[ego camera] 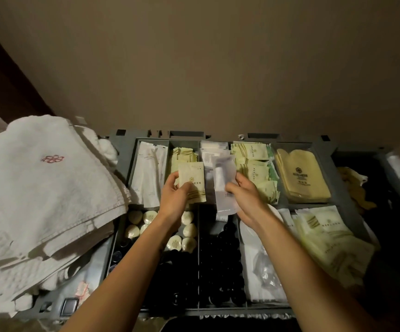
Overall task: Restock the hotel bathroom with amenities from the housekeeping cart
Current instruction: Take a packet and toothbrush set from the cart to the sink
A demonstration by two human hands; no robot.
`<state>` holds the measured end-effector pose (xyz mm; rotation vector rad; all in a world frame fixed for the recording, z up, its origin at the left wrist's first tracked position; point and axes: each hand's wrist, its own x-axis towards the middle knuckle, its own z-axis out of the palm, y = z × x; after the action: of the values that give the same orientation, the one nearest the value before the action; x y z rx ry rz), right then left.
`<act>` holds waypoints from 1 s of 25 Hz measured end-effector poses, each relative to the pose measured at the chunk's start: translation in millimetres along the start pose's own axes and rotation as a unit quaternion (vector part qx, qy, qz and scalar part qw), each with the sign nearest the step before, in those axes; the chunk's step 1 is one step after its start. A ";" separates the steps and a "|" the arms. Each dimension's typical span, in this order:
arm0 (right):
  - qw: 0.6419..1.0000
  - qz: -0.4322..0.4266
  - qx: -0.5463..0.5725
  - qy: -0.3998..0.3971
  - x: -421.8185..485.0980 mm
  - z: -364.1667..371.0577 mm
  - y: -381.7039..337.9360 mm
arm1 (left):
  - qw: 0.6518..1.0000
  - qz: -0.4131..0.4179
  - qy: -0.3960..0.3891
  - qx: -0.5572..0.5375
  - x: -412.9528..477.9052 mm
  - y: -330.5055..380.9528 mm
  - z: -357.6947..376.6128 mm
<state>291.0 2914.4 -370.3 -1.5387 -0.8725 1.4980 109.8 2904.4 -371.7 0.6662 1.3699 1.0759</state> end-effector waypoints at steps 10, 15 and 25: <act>0.973 -0.035 0.222 0.056 -93.5 -54.5 0.3 | 0.987 -0.022 -0.160 -0.023 -30.3 -4.8 59.8; 0.938 -0.030 0.330 0.106 -143.3 -89.8 12.1 | 0.970 -0.053 -0.235 -0.026 -72.1 -15.6 91.9; 0.897 -0.039 0.336 0.284 -294.8 -209.5 94.1 | 0.909 -0.108 -0.396 0.067 -209.4 -90.2 193.6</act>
<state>476.9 2592.9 -328.1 -1.2686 -0.0458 1.0292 342.9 2721.0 -333.3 0.9006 0.7752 0.4370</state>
